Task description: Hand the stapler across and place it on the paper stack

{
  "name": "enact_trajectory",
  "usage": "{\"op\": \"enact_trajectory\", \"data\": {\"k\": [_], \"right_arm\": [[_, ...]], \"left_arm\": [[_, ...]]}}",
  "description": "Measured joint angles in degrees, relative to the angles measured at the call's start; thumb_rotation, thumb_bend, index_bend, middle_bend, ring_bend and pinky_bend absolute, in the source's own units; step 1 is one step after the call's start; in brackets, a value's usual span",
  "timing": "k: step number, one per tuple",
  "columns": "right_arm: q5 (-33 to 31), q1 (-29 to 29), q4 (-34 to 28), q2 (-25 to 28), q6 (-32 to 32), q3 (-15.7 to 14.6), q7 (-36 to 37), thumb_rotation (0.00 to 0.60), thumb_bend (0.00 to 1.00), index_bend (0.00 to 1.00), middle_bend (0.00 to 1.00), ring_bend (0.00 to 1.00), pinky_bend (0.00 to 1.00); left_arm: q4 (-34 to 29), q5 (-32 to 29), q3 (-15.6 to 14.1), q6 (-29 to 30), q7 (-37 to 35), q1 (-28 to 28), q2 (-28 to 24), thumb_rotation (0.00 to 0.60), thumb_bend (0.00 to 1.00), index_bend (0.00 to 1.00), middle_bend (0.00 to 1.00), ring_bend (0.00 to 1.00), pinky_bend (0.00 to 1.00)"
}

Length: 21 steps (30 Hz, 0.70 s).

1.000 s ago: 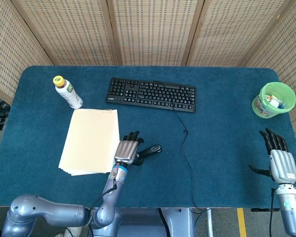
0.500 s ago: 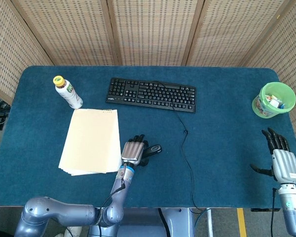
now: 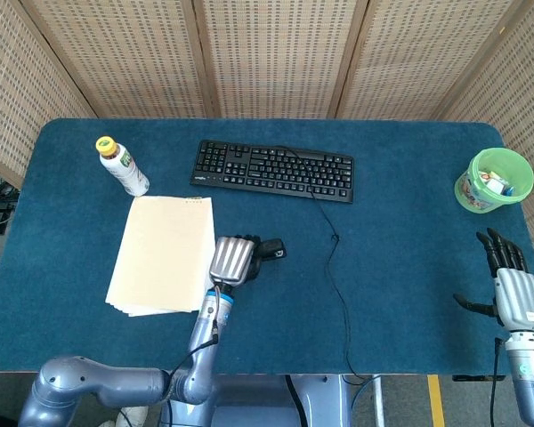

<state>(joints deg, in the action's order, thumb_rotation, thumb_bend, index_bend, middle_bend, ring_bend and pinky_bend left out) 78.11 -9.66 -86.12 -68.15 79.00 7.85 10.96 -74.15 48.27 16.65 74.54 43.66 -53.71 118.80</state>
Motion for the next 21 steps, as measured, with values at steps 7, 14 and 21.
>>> {"op": "enact_trajectory", "data": {"k": [7, 14, 21], "right_arm": [[0.7, 0.1, -0.9, 0.0, 0.3, -0.2, -1.2, 0.6, 0.13, 0.08, 0.0, 0.0, 0.0], [1.5, 0.2, -2.0, -0.1, 0.5, -0.6, -2.6, 0.6, 0.13, 0.08, 0.0, 0.0, 0.0], [2.0, 0.3, -2.9, -0.3, 0.8, -0.8, -3.7, 0.6, 0.13, 0.08, 0.0, 0.0, 0.0]], "left_arm": [[-9.2, 4.6, -3.0, 2.1, 0.0, 5.0, -14.4, 0.6, 0.72, 0.82, 0.57, 0.52, 0.59], [-13.2, 6.6, -6.3, 1.3, -5.1, 11.4, -27.4, 0.6, 0.7, 0.8, 0.56, 0.52, 0.56], [-9.5, 9.0, -9.8, -2.9, -13.0, 15.9, -31.8, 0.6, 0.65, 0.79, 0.55, 0.52, 0.56]]}}
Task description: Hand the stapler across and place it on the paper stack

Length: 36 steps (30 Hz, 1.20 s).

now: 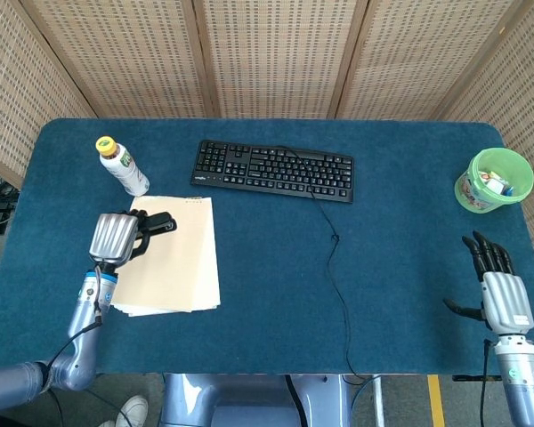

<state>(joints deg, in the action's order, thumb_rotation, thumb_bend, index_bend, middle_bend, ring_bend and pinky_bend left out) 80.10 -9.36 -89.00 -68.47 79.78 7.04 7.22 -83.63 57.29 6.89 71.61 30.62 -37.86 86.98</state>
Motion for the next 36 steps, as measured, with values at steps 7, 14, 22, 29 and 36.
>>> {"op": "enact_trajectory", "data": {"k": [7, 14, 22, 29, 36], "right_arm": [[-0.1, 0.1, -0.2, 0.3, -0.1, 0.1, 0.7, 0.6, 0.13, 0.08, 0.0, 0.0, 0.0], [-0.1, 0.3, -0.4, 0.7, 0.0, 0.2, 1.4, 0.6, 0.13, 0.08, 0.0, 0.0, 0.0], [0.0, 0.4, -0.6, 1.0, -0.2, 0.3, 2.3, 0.6, 0.13, 0.08, 0.0, 0.0, 0.0], [0.1, 0.5, -0.8, 1.2, -0.2, 0.3, 2.7, 0.6, 0.13, 0.08, 0.0, 0.0, 0.0], [0.0, 0.5, -0.9, 1.3, -0.4, 0.3, 3.0, 0.6, 0.13, 0.08, 0.0, 0.0, 0.0]], "left_arm": [[5.6, 2.5, -1.9, -1.8, -1.0, 1.4, 1.8, 0.6, 0.64, 0.77, 0.51, 0.5, 0.53], [9.7, 3.0, -1.7, -3.0, 0.0, 1.8, 5.5, 0.6, 0.63, 0.76, 0.5, 0.49, 0.52], [13.0, 3.2, -1.4, -4.7, 1.3, 2.1, 8.8, 0.6, 0.58, 0.72, 0.47, 0.46, 0.5], [15.1, 2.8, -1.2, -6.2, 2.1, 2.3, 10.5, 0.6, 0.55, 0.68, 0.44, 0.43, 0.48], [16.4, 3.0, -1.4, -7.8, 3.0, 2.6, 11.5, 0.6, 0.49, 0.58, 0.32, 0.33, 0.38]]}}
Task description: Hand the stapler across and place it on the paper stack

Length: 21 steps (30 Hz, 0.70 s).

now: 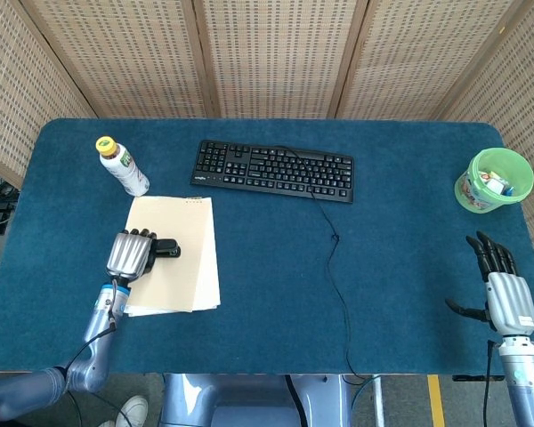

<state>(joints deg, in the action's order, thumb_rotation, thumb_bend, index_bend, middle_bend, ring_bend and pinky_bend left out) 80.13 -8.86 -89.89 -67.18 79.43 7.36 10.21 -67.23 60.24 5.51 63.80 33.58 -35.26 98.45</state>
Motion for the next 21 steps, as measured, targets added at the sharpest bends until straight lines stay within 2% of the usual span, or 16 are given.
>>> {"op": "enact_trajectory", "data": {"k": [6, 9, 12, 18, 21], "right_arm": [[0.0, 0.1, 0.0, 0.0, 0.1, 0.0, 0.2, 0.6, 0.13, 0.08, 0.0, 0.0, 0.0], [0.1, 0.1, -0.1, 0.1, 0.2, 0.1, 0.2, 0.6, 0.13, 0.08, 0.0, 0.0, 0.0], [0.1, 0.1, -0.1, 0.1, 0.3, 0.1, 0.3, 0.6, 0.13, 0.08, 0.0, 0.0, 0.0], [0.4, 0.2, -0.1, 0.0, 0.5, 0.1, -0.1, 0.6, 0.13, 0.08, 0.0, 0.0, 0.0], [0.4, 0.2, 0.0, 0.0, 0.5, 0.1, -0.5, 0.6, 0.13, 0.08, 0.0, 0.0, 0.0]], "left_arm": [[-0.9, -0.9, 0.2, -1.8, 0.8, 0.2, -0.7, 0.6, 0.37, 0.3, 0.02, 0.07, 0.19], [-2.0, -1.1, 0.6, -2.3, 0.5, 0.3, -1.4, 0.6, 0.34, 0.2, 0.0, 0.0, 0.09], [-3.7, -1.2, 1.0, -2.4, -0.1, 0.4, -2.4, 0.6, 0.32, 0.14, 0.0, 0.0, 0.01], [-9.8, -0.5, 2.1, -1.3, -2.0, 1.1, -5.7, 0.6, 0.3, 0.08, 0.0, 0.0, 0.0], [-14.1, 1.0, 2.3, 0.3, -3.3, 1.9, -8.2, 0.6, 0.26, 0.07, 0.0, 0.0, 0.0]]}}
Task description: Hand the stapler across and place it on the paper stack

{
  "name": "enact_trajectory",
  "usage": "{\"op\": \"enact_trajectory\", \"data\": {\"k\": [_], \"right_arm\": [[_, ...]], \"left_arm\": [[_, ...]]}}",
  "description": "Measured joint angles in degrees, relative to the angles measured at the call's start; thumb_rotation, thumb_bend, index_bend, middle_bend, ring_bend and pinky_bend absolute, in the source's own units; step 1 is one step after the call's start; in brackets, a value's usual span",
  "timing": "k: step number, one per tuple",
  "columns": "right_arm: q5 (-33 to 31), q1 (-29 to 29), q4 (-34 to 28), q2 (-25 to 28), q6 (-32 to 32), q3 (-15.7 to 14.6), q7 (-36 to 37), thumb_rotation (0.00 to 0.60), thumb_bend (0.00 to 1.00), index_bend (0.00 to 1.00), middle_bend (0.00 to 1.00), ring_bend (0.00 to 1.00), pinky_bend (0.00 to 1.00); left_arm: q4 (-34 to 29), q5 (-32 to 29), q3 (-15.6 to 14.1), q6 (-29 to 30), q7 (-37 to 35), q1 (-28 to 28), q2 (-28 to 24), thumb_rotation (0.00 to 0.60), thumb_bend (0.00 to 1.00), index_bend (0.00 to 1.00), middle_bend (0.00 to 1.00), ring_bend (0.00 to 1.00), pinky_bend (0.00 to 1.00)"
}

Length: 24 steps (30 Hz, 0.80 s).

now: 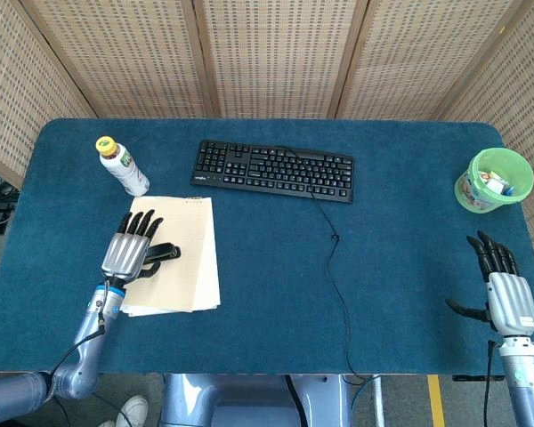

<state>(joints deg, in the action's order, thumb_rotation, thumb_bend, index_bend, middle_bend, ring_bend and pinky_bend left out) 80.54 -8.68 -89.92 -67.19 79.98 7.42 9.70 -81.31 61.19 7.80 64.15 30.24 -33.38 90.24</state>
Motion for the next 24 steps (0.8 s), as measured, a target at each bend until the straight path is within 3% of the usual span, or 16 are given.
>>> {"op": "enact_trajectory", "data": {"k": [10, 14, 19, 24], "right_arm": [[-0.3, 0.1, -0.1, 0.0, 0.4, 0.0, -3.2, 0.6, 0.13, 0.08, 0.0, 0.0, 0.0], [-0.3, 0.2, -0.3, -0.3, 0.5, -0.3, -6.7, 0.6, 0.13, 0.08, 0.0, 0.0, 0.0], [-0.4, 0.0, -1.0, -1.0, 0.0, -1.1, -11.2, 0.6, 0.13, 0.08, 0.0, 0.0, 0.0], [-0.5, -0.1, -1.3, -1.7, -0.7, -1.9, -14.3, 0.6, 0.13, 0.08, 0.0, 0.0, 0.0]], "left_arm": [[-11.0, 7.1, -2.8, 11.5, 1.8, 5.6, -7.6, 0.6, 0.18, 0.0, 0.0, 0.0, 0.0], [-13.1, 9.6, -5.5, 18.3, 4.1, 10.0, -9.6, 0.6, 0.18, 0.0, 0.0, 0.0, 0.0], [-14.7, 14.5, -10.1, 26.2, 2.1, 17.7, -13.7, 0.6, 0.18, 0.0, 0.0, 0.0, 0.0], [-14.4, 17.6, -11.1, 29.3, -1.6, 20.8, -15.1, 0.6, 0.18, 0.0, 0.0, 0.0, 0.0]]}}
